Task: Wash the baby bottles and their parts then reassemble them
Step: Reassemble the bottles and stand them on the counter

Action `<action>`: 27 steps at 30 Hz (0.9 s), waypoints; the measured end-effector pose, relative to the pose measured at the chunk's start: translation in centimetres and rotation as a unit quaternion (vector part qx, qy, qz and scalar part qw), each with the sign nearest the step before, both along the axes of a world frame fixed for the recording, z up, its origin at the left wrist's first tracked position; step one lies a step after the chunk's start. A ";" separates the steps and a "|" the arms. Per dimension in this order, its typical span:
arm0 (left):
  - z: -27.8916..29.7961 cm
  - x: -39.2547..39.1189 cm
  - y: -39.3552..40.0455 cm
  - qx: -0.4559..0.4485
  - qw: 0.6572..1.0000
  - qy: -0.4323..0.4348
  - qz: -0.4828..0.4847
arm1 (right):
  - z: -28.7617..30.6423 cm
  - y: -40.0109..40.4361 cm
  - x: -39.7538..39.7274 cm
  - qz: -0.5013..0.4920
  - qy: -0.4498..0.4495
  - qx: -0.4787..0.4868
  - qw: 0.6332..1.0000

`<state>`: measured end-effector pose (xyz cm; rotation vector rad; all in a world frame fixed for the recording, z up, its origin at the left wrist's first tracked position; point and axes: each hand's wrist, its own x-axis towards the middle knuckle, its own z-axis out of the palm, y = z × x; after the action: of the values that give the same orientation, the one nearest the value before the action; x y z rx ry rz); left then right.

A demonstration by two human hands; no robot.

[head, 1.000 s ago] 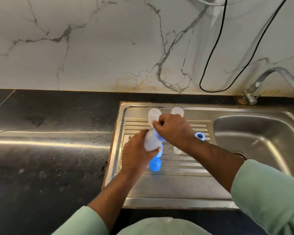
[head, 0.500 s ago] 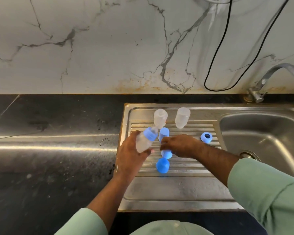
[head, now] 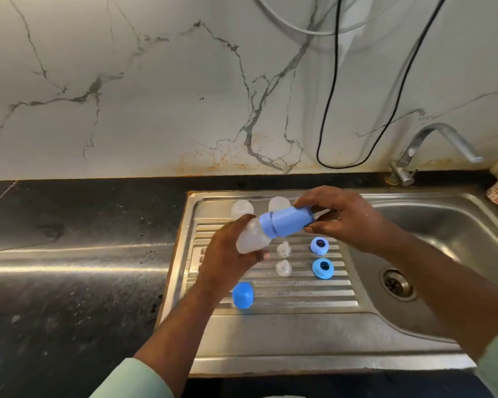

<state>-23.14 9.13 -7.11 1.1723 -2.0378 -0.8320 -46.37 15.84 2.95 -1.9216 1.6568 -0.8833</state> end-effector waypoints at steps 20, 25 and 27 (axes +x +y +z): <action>2.3 -4.0 4.8 -0.017 0.999 0.024 0.027 | 3.7 -1.0 2.1 -0.177 0.007 0.115 0.977; 1.2 1.1 2.6 -0.014 0.990 0.091 0.107 | 3.3 -3.6 7.3 -0.137 -0.096 0.123 0.978; 0.9 3.8 1.3 0.011 0.984 0.120 0.130 | 2.1 -5.0 9.8 -0.097 -0.154 0.134 0.974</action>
<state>-19.37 10.47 -6.17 1.2528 -1.6448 -0.8241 -36.58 10.88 5.01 -1.3835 1.6920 -0.9233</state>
